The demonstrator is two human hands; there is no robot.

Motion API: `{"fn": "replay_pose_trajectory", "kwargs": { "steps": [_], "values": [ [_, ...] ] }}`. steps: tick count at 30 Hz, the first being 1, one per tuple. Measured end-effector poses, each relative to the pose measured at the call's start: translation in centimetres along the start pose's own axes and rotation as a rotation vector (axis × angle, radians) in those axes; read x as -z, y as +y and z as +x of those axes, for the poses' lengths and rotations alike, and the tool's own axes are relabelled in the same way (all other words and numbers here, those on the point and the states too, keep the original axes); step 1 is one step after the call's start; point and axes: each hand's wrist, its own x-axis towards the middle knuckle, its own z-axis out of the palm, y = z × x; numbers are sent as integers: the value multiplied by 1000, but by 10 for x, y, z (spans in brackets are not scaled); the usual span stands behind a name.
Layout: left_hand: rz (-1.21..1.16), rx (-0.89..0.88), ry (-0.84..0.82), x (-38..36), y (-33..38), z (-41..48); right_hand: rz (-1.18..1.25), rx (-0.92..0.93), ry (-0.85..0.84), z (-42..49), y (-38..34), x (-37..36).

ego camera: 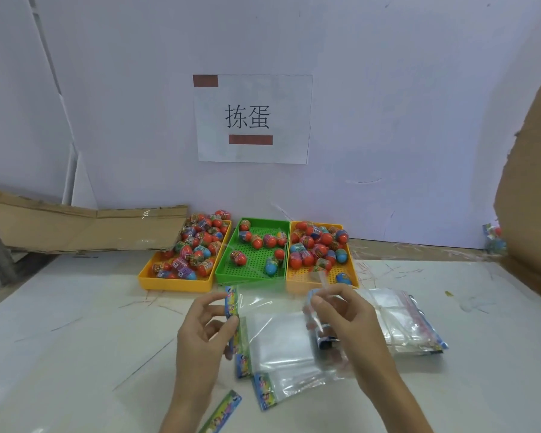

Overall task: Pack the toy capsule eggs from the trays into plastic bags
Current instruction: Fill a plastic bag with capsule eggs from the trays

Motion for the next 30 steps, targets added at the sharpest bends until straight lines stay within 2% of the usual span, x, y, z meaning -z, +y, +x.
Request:
{"fn": "replay_pose_trajectory", "kwargs": {
  "steps": [10,15,18,25,28,30],
  "values": [
    [50,-177,-112,-16,8,58,-86,123,-41,56,-9,10],
    [220,-214,-261,-30,9,97,-85,165,-40,104,-14,13],
    [252,-220,-292,-41,5,115,-152,190,-21,126,-10,13],
    [318,-342,-47,-49,-24,119,-194,213,16,134,7,9],
    [530,-584,100,-49,-28,119,-255,298,21,129,7,7],
    [621,-756,123,-51,-32,117,-260,277,20,128,9,6]
  ]
}}
